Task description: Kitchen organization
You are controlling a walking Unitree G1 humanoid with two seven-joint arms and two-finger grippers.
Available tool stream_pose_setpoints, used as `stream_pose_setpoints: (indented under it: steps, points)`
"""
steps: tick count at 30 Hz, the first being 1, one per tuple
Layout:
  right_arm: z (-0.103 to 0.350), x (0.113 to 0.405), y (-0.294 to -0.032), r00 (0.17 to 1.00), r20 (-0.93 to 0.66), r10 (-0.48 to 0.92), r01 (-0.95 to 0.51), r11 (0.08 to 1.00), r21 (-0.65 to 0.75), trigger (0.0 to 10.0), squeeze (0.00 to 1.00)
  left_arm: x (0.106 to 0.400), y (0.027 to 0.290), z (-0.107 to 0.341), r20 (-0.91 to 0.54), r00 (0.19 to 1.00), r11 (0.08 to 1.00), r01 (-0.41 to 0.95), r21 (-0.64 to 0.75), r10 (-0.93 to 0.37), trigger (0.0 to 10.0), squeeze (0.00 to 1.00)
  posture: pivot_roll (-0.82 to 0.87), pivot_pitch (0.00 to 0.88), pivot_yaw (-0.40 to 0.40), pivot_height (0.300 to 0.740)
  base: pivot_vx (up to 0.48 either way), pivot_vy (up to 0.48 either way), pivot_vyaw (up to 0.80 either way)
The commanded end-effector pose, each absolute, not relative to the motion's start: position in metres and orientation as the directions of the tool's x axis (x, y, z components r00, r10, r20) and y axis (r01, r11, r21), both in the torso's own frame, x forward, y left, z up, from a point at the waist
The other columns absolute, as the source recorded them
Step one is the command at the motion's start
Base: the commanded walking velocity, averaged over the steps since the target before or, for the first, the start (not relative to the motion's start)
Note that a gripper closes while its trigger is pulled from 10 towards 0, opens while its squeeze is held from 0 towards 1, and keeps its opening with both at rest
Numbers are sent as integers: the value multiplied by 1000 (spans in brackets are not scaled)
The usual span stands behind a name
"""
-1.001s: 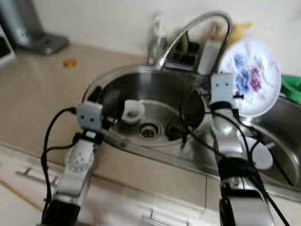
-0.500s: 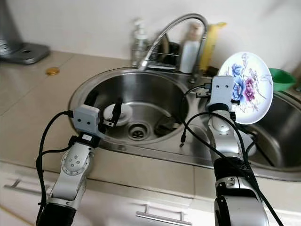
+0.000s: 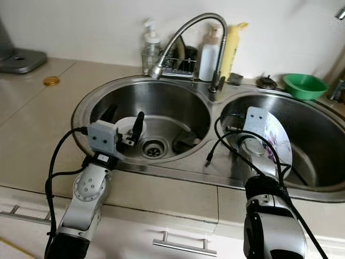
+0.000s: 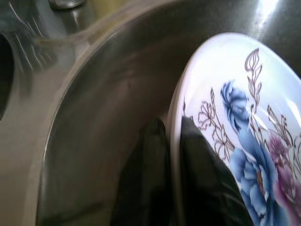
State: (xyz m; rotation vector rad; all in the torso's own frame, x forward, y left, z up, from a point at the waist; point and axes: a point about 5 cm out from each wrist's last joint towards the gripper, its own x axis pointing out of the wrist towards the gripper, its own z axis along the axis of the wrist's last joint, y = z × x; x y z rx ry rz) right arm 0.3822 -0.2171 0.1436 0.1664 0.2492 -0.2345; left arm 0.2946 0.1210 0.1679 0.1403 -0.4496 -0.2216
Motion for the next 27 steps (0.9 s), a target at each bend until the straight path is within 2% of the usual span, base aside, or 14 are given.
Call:
stream_pose_setpoints:
  steps: [1,5,6,8,9,13,15,19,23,25,27]
  points:
    - [149,385,-219,942,-263,-210,257,953,158,10000,0,294,120,167,405,880,966,188,179,-247,10000,0,94,0,-53,740,0,0,0]
    - [144,384,-216,937,-300,-179,235,958,163,10000,0,294,120,167,403,881,965,191,181,-250,10000,0,92,0,-51,740,0,0,0]
    - [143,383,-215,936,-307,-172,228,961,155,10000,306,294,120,167,402,880,964,193,181,-252,10000,0,91,0,-50,740,0,0,0]
    - [142,383,-215,936,-310,-169,224,963,150,10000,306,294,120,167,402,880,964,194,181,-252,10000,0,91,0,-50,740,0,0,0]
    - [142,383,-215,935,-310,-172,226,963,148,10000,1000,294,119,167,402,880,964,194,181,-253,10000,0,91,0,-50,740,0,0,0]
    - [143,383,-216,936,-305,-177,230,962,146,10000,1000,295,119,167,402,880,964,195,181,-253,10000,0,91,0,-50,740,0,0,0]
    - [152,384,-218,952,-235,-198,232,964,128,10000,1000,295,119,166,400,880,964,197,180,-255,10000,0,90,0,-48,740,0,0,0]
    - [173,386,-208,988,-82,-132,142,981,135,10000,1000,295,119,166,399,881,964,200,175,-256,10000,0,89,0,-49,740,0,0,0]
    - [185,385,-202,995,1,-104,103,987,127,10000,1000,294,119,167,403,878,964,205,171,-258,10000,0,90,0,-50,740,0,0,0]
    - [200,382,-196,990,117,-82,68,991,118,10000,1000,293,118,168,408,875,964,210,163,-260,10000,0,90,0,-51,740,0,0,0]
    - [200,382,-196,990,117,-82,68,991,118,10000,1000,293,118,168,408,875,964,210,163,-260,10000,0,90,0,-51,740,0,0,0]
